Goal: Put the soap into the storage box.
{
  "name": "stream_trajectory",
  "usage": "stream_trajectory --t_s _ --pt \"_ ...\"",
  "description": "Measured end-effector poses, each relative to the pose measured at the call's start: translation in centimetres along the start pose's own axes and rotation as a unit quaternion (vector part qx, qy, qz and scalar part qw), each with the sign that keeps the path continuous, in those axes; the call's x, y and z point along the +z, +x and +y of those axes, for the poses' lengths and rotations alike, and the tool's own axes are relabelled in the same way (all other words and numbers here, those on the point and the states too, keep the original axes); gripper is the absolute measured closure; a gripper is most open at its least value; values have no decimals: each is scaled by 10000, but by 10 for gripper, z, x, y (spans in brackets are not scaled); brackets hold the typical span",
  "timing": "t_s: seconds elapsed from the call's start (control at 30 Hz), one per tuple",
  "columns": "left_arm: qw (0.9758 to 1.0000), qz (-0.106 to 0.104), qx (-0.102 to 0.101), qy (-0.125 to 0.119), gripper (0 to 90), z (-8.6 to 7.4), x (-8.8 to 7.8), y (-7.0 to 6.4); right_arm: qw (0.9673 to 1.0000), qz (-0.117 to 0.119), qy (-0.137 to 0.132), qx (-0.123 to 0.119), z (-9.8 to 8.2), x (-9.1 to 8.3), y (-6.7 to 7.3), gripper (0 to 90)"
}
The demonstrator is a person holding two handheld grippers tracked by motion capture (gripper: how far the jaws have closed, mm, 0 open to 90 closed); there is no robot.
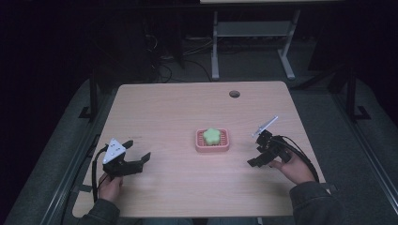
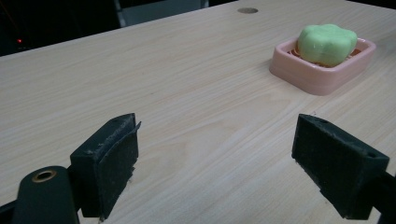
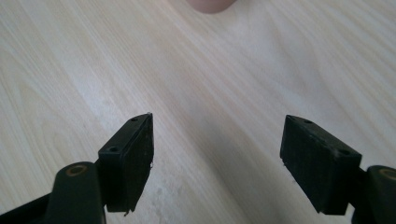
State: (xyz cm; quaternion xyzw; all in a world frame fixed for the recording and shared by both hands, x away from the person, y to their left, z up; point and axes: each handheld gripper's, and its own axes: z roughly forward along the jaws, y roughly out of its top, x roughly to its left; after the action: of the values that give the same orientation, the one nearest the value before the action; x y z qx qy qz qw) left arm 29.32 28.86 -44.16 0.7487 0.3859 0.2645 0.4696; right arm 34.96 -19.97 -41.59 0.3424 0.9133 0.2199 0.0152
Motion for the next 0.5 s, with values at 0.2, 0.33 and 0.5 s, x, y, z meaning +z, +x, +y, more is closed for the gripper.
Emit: stream_trajectory --t_s 0.2,0.33,0.5 --pt "10000 -20 -14 13 140 0 1 0 10000 -25 -59 62 -13 -2 1 252" --pt "10000 -12 -13 8 140 0 1 0 9999 -32 -98 99 -22 -3 3 253" --pt "10000 6 11 6 141 0 1 0 9997 -82 -169 140 -36 -2 7 253"
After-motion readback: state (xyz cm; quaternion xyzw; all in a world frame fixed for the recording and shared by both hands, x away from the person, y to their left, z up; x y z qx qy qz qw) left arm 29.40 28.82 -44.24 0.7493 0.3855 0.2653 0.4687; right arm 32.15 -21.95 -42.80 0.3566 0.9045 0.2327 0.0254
